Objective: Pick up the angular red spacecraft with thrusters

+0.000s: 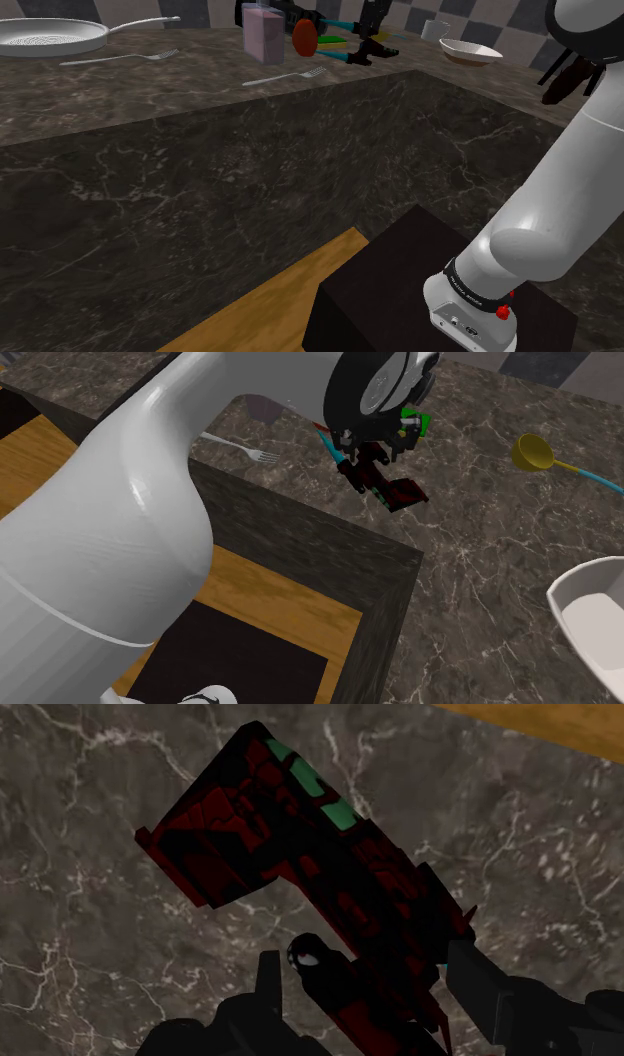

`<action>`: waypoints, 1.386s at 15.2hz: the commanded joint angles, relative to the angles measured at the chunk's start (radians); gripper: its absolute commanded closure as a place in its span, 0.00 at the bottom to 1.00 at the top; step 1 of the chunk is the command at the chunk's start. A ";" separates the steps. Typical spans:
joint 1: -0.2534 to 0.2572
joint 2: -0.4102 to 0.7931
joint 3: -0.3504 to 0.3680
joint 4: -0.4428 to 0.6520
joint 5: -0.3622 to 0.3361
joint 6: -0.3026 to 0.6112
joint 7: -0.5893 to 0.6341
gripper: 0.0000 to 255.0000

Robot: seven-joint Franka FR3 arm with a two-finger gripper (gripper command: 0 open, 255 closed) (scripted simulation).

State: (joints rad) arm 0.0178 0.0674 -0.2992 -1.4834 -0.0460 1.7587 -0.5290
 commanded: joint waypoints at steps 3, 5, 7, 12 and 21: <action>0.000 -0.003 0.000 -0.006 -0.001 0.004 0.000 1.00; 0.000 -0.002 0.000 -0.006 -0.001 0.004 0.000 1.00; 0.000 -0.002 0.000 -0.006 -0.001 0.004 0.000 1.00; -0.002 0.013 -0.001 0.054 0.004 -0.042 -0.004 1.00; -0.016 0.082 -0.008 0.270 0.029 -0.191 -0.024 1.00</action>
State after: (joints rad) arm 0.0057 0.1384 -0.3049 -1.2464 -0.0215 1.5901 -0.5475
